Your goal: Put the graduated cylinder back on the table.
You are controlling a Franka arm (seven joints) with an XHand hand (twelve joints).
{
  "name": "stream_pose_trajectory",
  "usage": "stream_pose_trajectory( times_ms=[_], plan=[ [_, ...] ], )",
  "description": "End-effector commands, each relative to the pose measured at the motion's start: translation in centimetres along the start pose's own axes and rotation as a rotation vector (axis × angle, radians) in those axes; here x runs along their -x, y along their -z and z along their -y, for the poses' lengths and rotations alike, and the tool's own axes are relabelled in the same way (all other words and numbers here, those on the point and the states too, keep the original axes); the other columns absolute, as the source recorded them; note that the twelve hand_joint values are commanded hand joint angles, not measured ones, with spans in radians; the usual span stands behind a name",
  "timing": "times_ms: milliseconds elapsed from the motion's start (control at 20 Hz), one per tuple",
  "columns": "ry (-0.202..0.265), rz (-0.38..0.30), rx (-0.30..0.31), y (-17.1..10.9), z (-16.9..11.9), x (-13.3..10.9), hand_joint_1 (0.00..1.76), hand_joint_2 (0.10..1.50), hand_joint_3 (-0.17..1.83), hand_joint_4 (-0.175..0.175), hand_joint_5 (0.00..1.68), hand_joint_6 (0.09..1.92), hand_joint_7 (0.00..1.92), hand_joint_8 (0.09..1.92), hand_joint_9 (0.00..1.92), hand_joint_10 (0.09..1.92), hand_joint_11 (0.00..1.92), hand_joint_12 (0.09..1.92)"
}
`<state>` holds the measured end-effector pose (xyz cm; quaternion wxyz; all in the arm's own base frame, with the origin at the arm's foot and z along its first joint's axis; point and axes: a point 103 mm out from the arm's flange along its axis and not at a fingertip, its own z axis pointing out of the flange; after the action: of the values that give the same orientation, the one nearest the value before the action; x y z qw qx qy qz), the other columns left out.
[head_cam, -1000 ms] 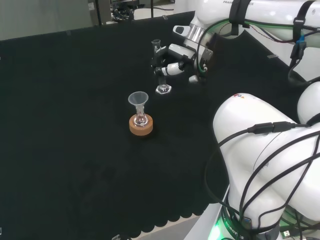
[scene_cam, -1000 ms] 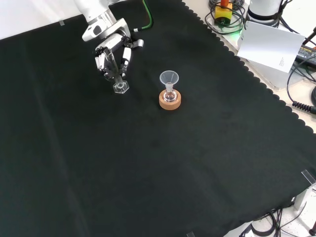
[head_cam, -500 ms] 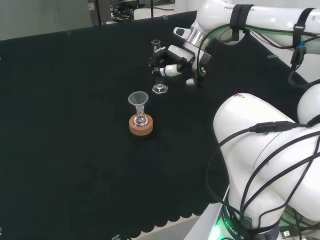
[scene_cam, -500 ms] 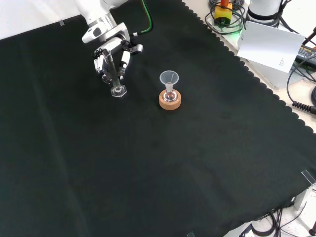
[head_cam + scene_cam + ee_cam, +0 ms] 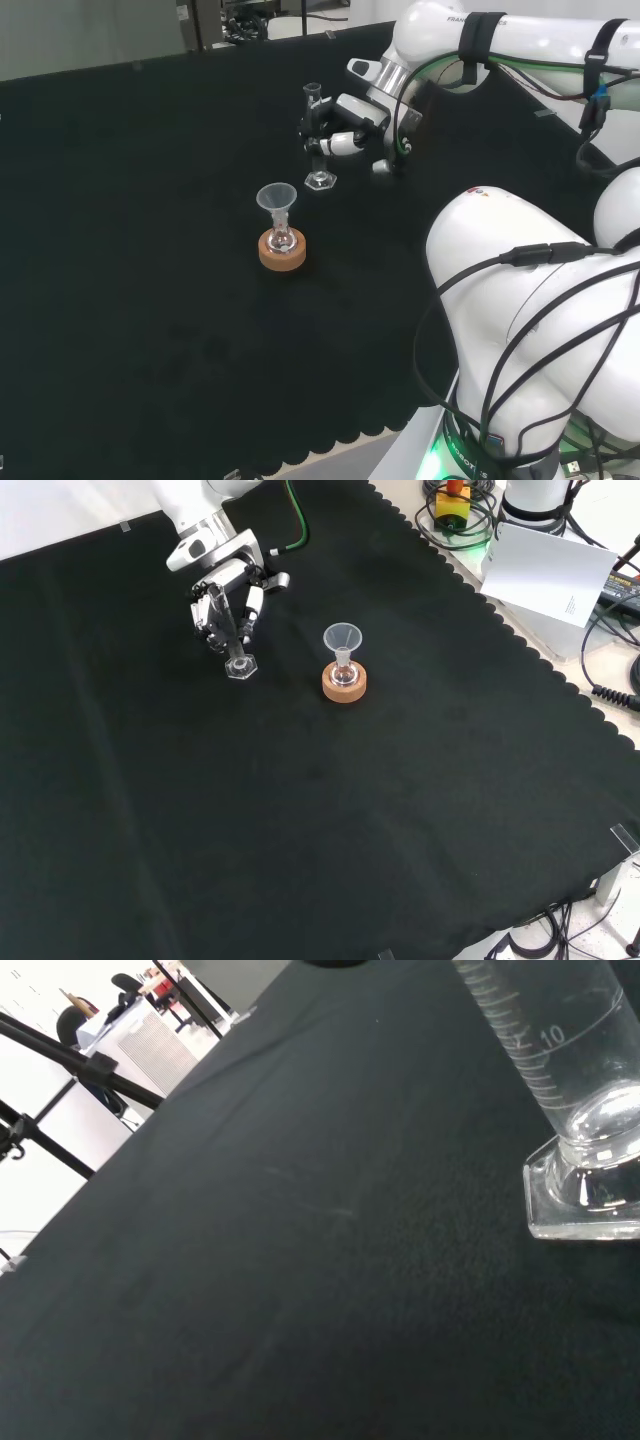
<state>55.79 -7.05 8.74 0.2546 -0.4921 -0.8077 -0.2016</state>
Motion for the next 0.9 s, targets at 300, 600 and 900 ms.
stream_pose_trajectory(
  times_ms=[300,600,900],
  plan=[
    [-0.004,0.003,-0.021,-0.5,0.7,0.3,1.14,1.15,0.00,-0.135,0.90,1.11,0.91,0.71,1.29,0.09,0.98,0.97],
    [-0.006,-0.011,-0.014,-0.9,1.1,0.2,1.16,1.10,-0.06,0.001,0.86,0.73,0.81,0.61,1.19,0.09,0.81,1.07],
    [-0.008,-0.042,-0.016,-0.3,1.4,0.4,1.11,1.12,-0.17,0.008,0.85,0.63,0.74,0.60,1.13,0.09,0.72,1.12]
  ],
)
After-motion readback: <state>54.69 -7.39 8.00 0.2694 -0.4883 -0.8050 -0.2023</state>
